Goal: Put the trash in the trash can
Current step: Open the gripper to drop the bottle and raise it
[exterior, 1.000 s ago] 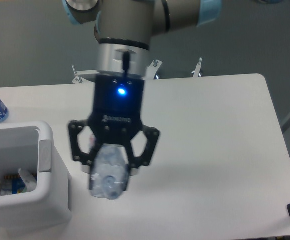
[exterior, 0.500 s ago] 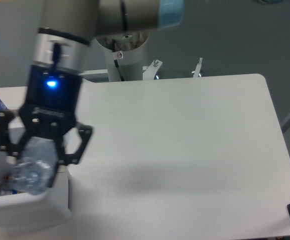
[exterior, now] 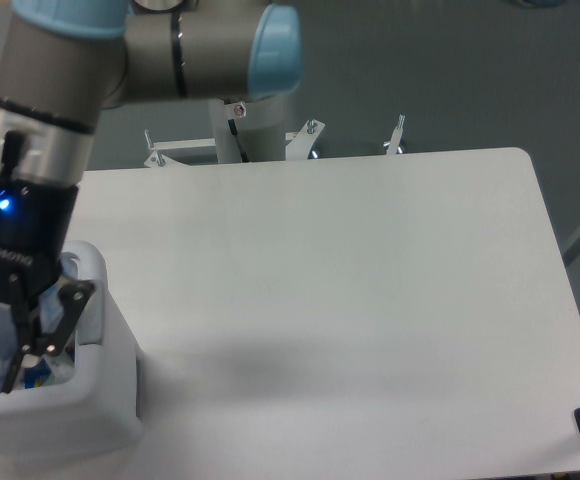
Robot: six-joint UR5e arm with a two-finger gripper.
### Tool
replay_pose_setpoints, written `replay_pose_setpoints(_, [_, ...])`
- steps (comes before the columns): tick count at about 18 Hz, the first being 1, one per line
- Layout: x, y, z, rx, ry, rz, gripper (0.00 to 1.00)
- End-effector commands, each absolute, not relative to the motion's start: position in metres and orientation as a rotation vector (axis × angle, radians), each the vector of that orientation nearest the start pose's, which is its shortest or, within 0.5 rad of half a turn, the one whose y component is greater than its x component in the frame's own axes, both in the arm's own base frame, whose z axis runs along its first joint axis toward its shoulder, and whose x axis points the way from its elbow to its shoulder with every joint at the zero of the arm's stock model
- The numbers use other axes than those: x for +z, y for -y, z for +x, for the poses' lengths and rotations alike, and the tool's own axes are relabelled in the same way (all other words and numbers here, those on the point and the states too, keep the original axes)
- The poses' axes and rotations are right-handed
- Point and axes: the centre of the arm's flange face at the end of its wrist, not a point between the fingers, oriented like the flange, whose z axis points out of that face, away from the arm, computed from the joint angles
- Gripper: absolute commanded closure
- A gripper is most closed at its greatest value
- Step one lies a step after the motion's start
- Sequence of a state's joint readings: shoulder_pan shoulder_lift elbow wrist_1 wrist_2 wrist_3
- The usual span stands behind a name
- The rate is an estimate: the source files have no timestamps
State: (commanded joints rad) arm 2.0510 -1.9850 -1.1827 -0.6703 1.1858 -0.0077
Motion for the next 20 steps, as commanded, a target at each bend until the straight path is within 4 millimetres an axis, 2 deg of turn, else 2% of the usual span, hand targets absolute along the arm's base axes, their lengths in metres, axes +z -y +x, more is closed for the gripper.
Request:
replay_pose_setpoints(1, [0.558,-0.698,-0.17,-0.177,0.335,-2.189,0.34])
replay_pose_setpoints(2, [0.558,-0.699,-0.17,-0.176,0.332,-2.188,0.2])
replay_pose_setpoints(3, [0.557,-0.699,-0.17,-0.167,0.314,-2.19,0.0])
replay_pose_setpoints(9, [0.556,-0.696,-0.172,-0.134,0.283,-2.2,0.0])
replay_pose_setpoints(11, [0.557,-0.694,-0.182,-0.09,0.307,-2.203,0.0])
replay_pose_setpoints(13, [0.56,-0.686,-0.203,-0.013,0.357,-2.202,0.0])
replay_pose_setpoints(16, [0.578,-0.659,-0.237,0.171,0.465,-2.191,0.0])
replay_pose_setpoints(18, [0.576,-0.65,-0.254,0.299,0.447,-2.221,0.0])
replay_pose_setpoints(20, [0.582,-0.626,-0.274,0.441,0.39,-2.266,0.0])
